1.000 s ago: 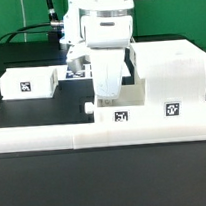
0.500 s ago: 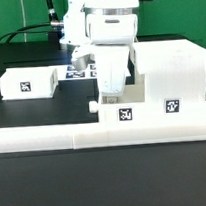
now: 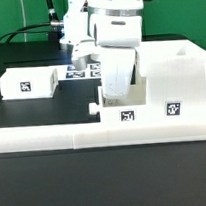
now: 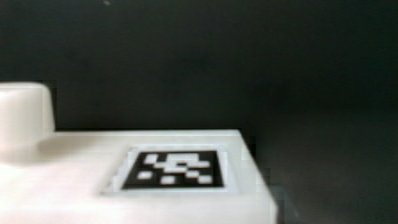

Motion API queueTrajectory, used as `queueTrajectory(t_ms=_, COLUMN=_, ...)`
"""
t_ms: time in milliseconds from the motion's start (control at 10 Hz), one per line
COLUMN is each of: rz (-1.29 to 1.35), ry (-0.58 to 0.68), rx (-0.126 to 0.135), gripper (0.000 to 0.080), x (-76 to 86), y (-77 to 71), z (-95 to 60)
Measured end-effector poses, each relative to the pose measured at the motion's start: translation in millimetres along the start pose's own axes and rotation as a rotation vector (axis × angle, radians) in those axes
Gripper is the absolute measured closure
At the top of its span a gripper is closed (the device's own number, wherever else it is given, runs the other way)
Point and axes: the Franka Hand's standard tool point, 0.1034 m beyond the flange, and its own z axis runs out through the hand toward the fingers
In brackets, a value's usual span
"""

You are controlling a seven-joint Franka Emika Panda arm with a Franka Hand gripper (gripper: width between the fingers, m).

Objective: Assemble drawer

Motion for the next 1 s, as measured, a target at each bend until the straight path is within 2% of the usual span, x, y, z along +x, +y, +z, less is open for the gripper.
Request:
queueTrajectory(t_ms=100, rz=-0.003, ry=-0.03, rx=0.018, gripper=0.0757, x=-1.7, y=0.0, z=-1.1)
queueTrajectory(t_ms=400, rz=0.014, ry=-0.028, rx=0.02, gripper=0.0757, x=-10.5, y=-1.9, z=-1.3)
queueTrajectory(t_ms=500, rz=0.014, ry=-0.028, rx=0.021, gripper=0.0586, x=-10.3, y=-2.0, z=-1.2)
queueTrajectory(t_ms=600, rz=0.028, ry=-0.027, rx=0.017, gripper=0.0586, x=-9.6, y=-1.3, z=-2.1)
queueTrajectory(t_ms=700, rz=0.044, ry=-0.024, rx=0.011, gripper=0.0381, x=-7.7, y=0.4, z=-4.6)
queueTrajectory(t_ms=800, rz=0.062, ry=-0.022, rx=0.002, gripper=0.0233, x=-5.5, y=3.7, z=-10.8)
queueTrajectory(t_ms=900, rz=0.066, ry=-0.023, rx=0.002, gripper=0.0233, x=-4.4, y=5.6, z=-16.2)
queueTrajectory(t_ms=1000, rz=0.067, ry=-0.029, rx=0.006, gripper=0.0162, x=-3.7, y=7.9, z=-25.7)
